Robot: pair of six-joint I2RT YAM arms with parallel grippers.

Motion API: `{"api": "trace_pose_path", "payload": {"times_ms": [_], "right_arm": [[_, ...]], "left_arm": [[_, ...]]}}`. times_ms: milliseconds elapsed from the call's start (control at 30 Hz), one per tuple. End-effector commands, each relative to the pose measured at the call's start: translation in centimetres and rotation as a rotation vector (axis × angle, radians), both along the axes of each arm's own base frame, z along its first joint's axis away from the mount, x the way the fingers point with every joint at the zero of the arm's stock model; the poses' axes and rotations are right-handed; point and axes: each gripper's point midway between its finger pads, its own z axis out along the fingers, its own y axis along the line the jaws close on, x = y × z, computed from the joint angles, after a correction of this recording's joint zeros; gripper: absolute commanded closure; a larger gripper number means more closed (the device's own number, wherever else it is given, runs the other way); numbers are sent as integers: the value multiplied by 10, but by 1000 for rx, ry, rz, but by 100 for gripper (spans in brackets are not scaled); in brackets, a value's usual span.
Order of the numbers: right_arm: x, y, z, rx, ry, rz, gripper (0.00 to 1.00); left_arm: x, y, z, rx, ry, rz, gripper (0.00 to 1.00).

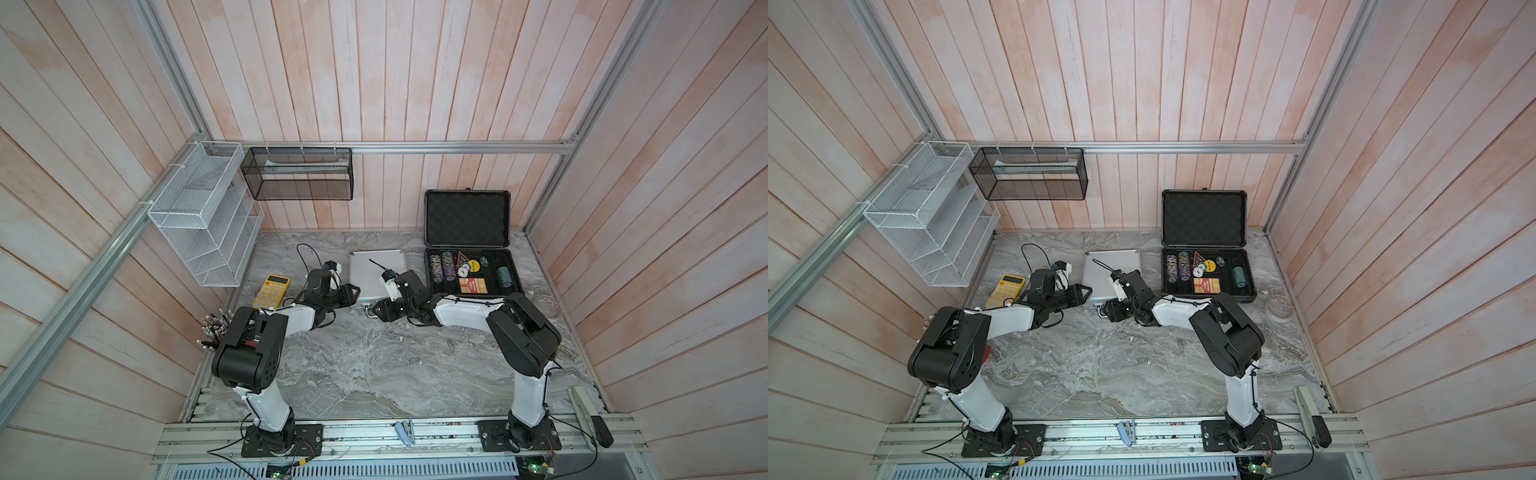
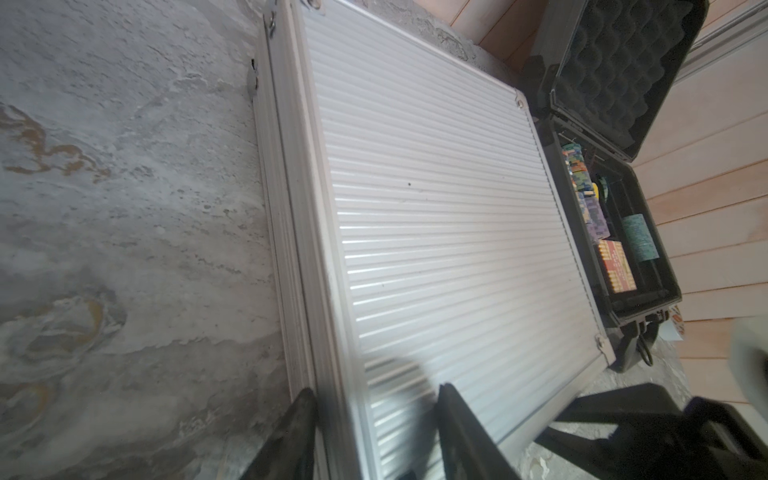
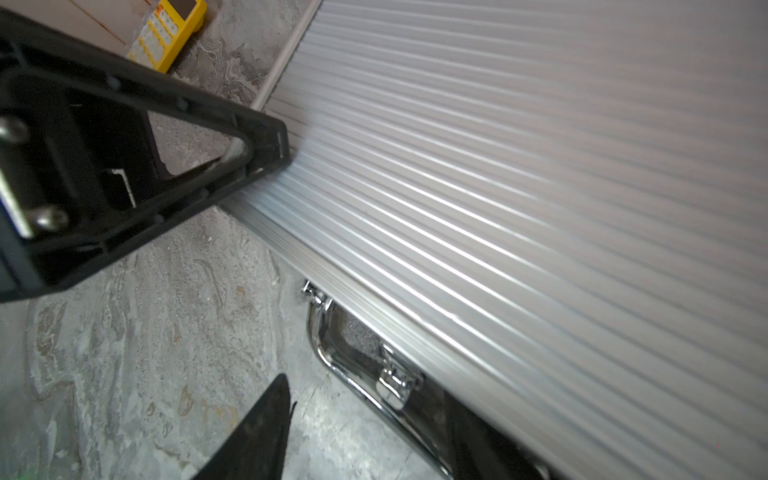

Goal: Open the poker set cases
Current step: Open the fastener on the poker set case.

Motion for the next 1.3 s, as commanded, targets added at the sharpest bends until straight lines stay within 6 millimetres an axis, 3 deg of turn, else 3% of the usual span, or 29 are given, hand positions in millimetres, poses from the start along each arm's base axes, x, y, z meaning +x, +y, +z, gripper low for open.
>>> {"api": "trace_pose_path", "payload": {"times_ms": [0,600,900,1267], "right_arm": [[4,20,13,74,-23,30,41],[-17,36,25,163,0,-63,46],[-28,42,28,157,-35,32,48],[-53,33,14,99,-43,143,49]], "left_arm": [[-12,-4,-18,0,58,-25,52],[-14,-11,-26,-17,74,-39,56],[-16,-11,-26,-21,73,-44,57],[-17,-13,-28,-34,81,-41,58]]}}
